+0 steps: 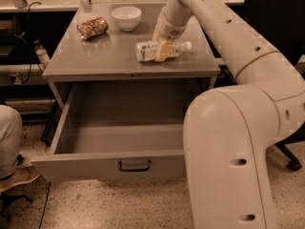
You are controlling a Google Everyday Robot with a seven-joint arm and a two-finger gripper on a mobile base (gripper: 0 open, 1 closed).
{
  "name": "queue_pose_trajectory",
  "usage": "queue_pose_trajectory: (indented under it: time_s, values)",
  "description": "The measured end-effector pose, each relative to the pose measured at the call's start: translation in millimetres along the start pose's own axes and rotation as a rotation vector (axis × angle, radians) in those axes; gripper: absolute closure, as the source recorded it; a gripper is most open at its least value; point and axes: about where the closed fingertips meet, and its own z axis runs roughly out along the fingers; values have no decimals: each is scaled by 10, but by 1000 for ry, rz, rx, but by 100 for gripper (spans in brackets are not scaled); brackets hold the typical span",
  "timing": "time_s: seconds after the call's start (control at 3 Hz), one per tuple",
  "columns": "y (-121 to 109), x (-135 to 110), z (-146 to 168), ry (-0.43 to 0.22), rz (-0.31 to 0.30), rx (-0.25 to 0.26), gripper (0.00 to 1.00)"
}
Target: Place blue plastic bottle into top drawer
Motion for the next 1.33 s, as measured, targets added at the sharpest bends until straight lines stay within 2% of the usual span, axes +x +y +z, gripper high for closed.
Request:
queue_pose_trajectory:
  time_s: [0.33,0.67,1.0,1.33]
  values:
    - [-13,13,-85,-1,13,7,82]
    - [71,11,-448,-74,50,45,100]
    - [354,73,-870,-92,108,30,100]
    - [890,71,-1098,-72,252,-68,100]
